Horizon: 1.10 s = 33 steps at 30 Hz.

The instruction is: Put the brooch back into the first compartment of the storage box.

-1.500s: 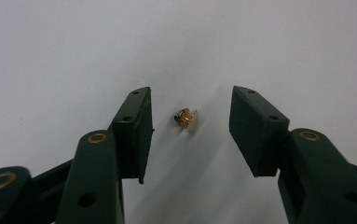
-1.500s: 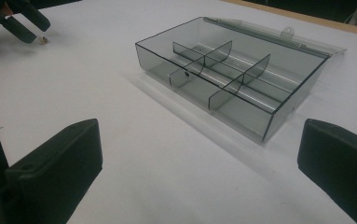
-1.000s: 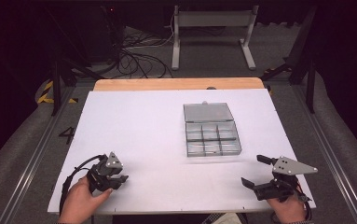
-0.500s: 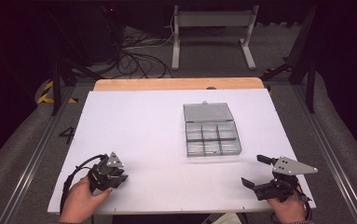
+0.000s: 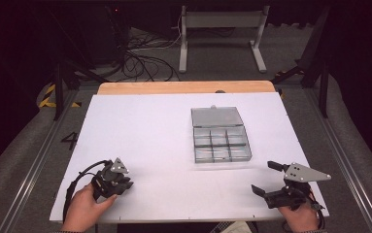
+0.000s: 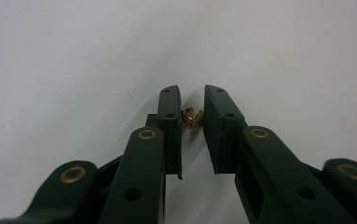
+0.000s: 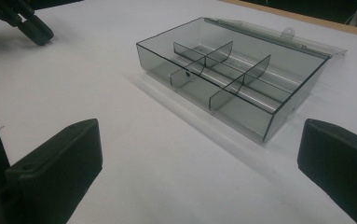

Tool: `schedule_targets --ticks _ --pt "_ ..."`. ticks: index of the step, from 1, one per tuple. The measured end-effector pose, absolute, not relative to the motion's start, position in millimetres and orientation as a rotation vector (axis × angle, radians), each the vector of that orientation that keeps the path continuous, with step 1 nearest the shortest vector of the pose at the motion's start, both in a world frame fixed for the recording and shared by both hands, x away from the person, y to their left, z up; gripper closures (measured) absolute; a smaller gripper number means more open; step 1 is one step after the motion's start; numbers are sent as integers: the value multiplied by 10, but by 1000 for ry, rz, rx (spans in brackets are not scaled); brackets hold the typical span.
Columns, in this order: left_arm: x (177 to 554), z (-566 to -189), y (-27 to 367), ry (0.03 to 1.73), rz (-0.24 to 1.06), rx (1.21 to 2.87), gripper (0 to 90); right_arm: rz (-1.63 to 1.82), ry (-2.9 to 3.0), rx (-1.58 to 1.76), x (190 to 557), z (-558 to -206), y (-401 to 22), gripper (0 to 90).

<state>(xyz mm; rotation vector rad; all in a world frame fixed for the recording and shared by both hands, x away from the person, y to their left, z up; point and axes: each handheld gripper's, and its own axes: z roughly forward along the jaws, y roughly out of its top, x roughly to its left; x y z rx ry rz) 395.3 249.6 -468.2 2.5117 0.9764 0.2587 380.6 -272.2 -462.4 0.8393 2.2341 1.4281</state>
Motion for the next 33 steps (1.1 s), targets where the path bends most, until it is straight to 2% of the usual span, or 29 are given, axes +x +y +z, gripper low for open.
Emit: schedule_targets --ticks 16,33 --pt "3923 -4620 2491 978 319 2482 792 1420 2237 839 3809 -4627 -2719 9" --pt "3873 -4471 2594 973 351 2329 792 1420 2237 841 3810 -4628 -2720 9"
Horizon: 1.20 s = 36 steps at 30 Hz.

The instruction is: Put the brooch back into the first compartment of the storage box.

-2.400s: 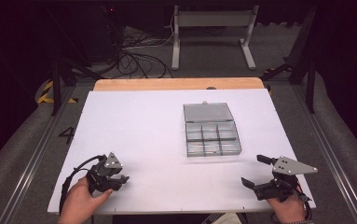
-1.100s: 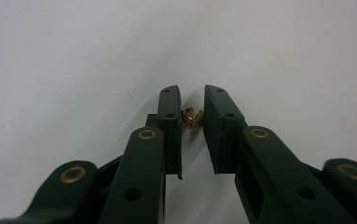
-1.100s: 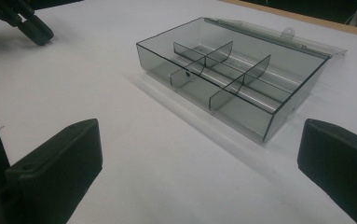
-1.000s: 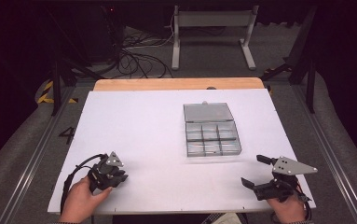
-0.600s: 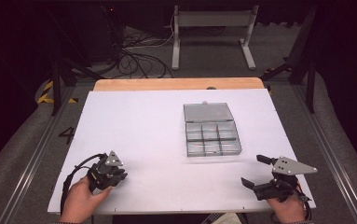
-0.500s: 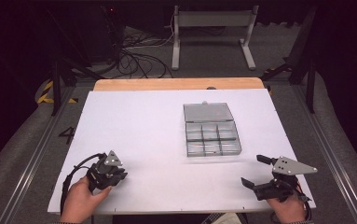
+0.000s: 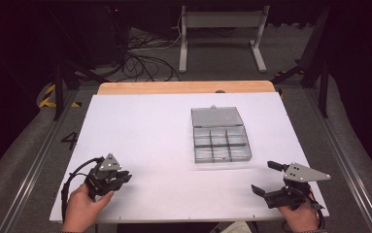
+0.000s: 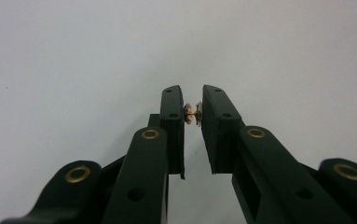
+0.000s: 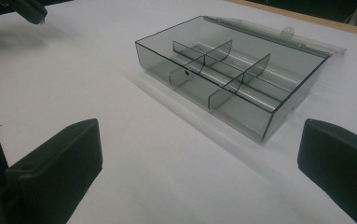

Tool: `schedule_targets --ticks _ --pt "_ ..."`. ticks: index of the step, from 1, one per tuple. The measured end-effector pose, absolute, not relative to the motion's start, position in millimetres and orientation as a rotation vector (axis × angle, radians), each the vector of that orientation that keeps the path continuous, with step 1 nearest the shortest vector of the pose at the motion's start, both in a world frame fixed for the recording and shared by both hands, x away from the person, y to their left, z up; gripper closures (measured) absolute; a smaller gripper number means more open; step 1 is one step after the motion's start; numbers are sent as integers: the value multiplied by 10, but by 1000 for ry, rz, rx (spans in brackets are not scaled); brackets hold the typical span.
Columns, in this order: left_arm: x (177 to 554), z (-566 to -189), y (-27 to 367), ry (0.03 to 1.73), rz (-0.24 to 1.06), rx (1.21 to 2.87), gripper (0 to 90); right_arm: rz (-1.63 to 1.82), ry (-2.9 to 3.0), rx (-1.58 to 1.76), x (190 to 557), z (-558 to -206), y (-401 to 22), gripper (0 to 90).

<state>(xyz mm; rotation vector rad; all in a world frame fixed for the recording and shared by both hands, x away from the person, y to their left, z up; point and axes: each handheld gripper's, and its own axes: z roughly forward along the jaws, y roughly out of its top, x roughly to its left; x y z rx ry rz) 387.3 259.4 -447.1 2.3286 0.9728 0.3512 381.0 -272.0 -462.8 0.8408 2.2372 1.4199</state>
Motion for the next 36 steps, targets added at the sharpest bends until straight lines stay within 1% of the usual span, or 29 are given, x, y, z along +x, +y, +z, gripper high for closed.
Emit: schedule_targets --ticks 15,16,23,27,30,34,36 --pt "3850 -4388 2697 965 326 2201 791 1420 2237 839 3813 -4628 -2719 9" --pt "3844 -4386 2698 971 310 2184 792 1420 2237 839 3814 -4628 -2718 9" --pt "3826 -4346 2740 977 336 2119 791 1422 2237 840 3815 -4628 -2717 9" --pt "3801 -4313 2716 991 396 2108 791 1421 2236 840 3816 -4628 -2716 9" --pt "3780 -4276 2678 966 428 2105 791 1420 2235 838 3816 -4627 -2717 9" --pt "3754 -4248 2651 953 411 2075 791 1419 2234 838 3815 -4627 -2718 9" --pt "3751 -4235 2662 946 425 2065 792 1420 2234 838 3815 -4627 -2718 9"
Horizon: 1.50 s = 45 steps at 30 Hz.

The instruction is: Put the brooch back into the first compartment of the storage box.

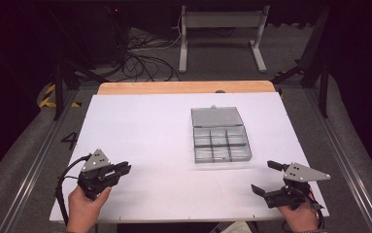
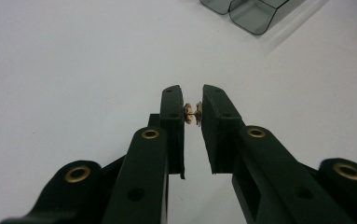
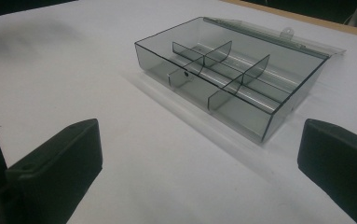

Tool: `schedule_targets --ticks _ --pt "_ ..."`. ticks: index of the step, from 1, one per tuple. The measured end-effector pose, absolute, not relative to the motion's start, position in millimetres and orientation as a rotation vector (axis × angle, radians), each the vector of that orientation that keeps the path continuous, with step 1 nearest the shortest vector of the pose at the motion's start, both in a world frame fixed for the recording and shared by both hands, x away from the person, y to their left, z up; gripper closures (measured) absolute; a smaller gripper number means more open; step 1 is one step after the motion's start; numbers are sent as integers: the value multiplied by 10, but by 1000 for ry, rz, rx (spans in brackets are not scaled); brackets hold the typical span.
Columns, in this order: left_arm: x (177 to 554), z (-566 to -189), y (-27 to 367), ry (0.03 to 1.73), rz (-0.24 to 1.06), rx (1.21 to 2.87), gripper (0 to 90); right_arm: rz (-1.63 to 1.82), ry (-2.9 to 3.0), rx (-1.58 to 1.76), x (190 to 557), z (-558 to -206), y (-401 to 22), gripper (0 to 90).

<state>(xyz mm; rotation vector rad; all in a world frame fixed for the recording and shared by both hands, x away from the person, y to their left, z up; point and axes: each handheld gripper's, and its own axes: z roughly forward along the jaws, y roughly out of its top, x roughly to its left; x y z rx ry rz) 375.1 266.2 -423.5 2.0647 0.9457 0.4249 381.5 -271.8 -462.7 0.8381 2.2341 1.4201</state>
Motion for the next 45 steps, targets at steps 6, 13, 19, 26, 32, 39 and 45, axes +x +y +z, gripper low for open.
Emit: schedule_targets --ticks 6,13,19,26,32,39,45 --pt "3751 -4230 2686 937 400 2032 791 1422 2235 841 3815 -4628 -2715 9" --pt "3763 -4207 2663 934 373 2015 791 1420 2236 839 3817 -4628 -2711 9" --pt "3794 -4161 2637 914 369 2009 791 1423 2234 845 3819 -4628 -2713 9" --pt "3839 -4099 2565 901 358 2002 791 1424 2234 845 3820 -4629 -2712 9" --pt "3880 -4029 2456 868 371 2022 791 1423 2237 843 3823 -4630 -2710 9" --pt "3949 -3969 2297 840 350 2033 791 1418 2240 846 3831 -4636 -2710 9" --pt "4024 -3916 2140 825 330 2040 791 1416 2240 843 3833 -4635 -2710 9"
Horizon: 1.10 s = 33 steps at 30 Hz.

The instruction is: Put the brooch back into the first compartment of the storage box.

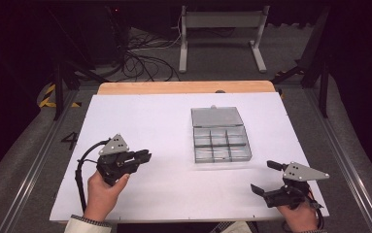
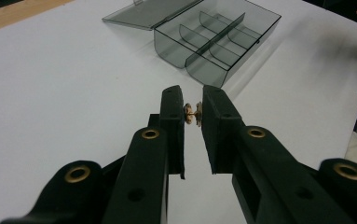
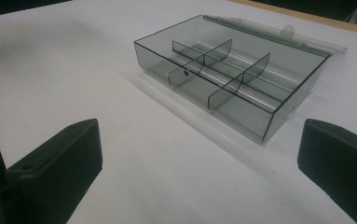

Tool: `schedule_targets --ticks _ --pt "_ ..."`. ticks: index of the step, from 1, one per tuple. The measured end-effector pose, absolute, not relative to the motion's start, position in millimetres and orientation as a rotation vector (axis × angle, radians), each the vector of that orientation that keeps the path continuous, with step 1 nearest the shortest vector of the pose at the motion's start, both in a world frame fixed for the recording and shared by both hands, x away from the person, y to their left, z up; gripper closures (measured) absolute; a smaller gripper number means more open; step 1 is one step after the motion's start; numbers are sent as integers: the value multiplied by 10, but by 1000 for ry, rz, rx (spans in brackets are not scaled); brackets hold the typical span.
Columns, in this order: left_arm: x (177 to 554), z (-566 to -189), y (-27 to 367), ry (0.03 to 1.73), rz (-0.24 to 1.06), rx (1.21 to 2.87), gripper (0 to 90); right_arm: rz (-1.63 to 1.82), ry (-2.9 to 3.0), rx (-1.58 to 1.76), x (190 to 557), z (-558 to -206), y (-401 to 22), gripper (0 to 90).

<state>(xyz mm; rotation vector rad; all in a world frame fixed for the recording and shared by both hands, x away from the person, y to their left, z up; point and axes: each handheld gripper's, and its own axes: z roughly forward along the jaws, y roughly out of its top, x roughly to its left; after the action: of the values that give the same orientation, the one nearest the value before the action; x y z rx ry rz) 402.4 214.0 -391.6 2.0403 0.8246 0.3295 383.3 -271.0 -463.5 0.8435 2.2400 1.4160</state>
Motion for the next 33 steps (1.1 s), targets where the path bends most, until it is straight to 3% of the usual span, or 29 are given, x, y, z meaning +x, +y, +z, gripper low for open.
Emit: schedule_targets --ticks 33 --pt "4381 -3808 1526 762 319 2098 791 1418 2244 847 3835 -4642 -2723 9"
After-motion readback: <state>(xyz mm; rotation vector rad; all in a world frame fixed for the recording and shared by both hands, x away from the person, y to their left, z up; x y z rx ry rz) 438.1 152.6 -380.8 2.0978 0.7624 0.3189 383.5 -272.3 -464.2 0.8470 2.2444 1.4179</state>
